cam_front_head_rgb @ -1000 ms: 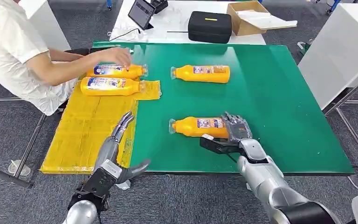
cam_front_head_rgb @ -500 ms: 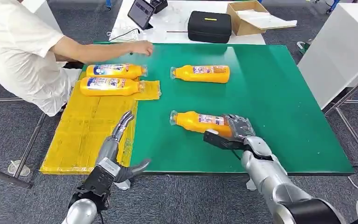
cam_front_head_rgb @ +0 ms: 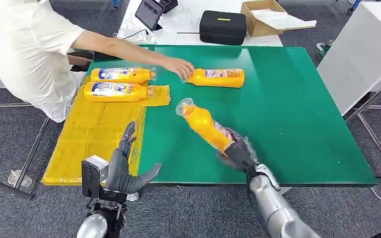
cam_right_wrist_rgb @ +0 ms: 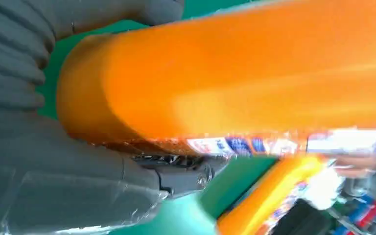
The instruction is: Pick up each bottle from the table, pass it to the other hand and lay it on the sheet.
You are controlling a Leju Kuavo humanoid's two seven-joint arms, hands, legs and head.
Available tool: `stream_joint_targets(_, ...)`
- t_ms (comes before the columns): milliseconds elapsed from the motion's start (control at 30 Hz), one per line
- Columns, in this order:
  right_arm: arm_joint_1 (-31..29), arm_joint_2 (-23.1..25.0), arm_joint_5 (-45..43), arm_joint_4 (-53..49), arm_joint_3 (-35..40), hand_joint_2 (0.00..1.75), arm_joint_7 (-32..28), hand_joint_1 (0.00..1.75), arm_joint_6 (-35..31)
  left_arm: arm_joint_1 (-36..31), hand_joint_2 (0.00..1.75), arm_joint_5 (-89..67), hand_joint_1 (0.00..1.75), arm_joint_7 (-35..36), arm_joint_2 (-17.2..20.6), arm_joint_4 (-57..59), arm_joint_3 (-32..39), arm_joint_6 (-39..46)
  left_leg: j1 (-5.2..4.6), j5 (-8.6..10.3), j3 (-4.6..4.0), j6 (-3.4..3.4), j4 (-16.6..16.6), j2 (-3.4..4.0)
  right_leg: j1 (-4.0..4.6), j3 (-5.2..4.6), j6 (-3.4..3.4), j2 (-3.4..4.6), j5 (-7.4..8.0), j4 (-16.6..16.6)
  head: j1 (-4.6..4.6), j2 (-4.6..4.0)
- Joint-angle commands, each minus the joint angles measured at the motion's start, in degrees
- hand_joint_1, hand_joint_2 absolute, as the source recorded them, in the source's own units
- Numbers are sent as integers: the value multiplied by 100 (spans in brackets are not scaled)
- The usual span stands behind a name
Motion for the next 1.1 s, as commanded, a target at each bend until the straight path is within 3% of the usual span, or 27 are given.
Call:
stream_joint_targets(33,844,271,-1124,-2047,1296,175,188,175,91,-241,175,702,0,363,-87,1084,-362,249,-7,-10,11,6,-6,2,-4,9,-8,-8,-14,0,-4,0)
stream_joint_targets(333,785,208,-1221,-1945,1323,175,159,175,75,-234,175,732,0,369,-55,1036,-381,225,-6,-6,-16,5,-3,-7,-5,-11,-6,-13,-14,-1,-2,0)
stream_joint_targets(400,716,178,-1219,-1862,1516,175,173,175,151,-298,175,484,0,74,-56,1040,-434,396,-8,-9,-10,6,-5,-2,-7,-7,-5,-9,-16,-1,-4,0)
stream_joint_targets(567,462,265,-1162,-1463,1974,175,212,175,255,-494,175,577,0,137,-158,1209,-480,537,-5,-6,-20,4,-3,0,-4,-17,-2,-5,-11,-1,-2,0)
stream_joint_targets(767,13,307,-852,-963,2651,175,270,175,338,-566,175,1123,0,245,-120,1115,-434,-119,-8,-13,-3,8,-3,20,-5,-6,-6,10,-14,1,-2,0)
stream_joint_targets(1100,-55,316,-442,-855,3148,175,230,175,142,-569,175,1920,0,378,-180,649,-214,-692,-5,-11,-9,7,-2,2,-3,-6,-5,-6,-18,2,-2,0)
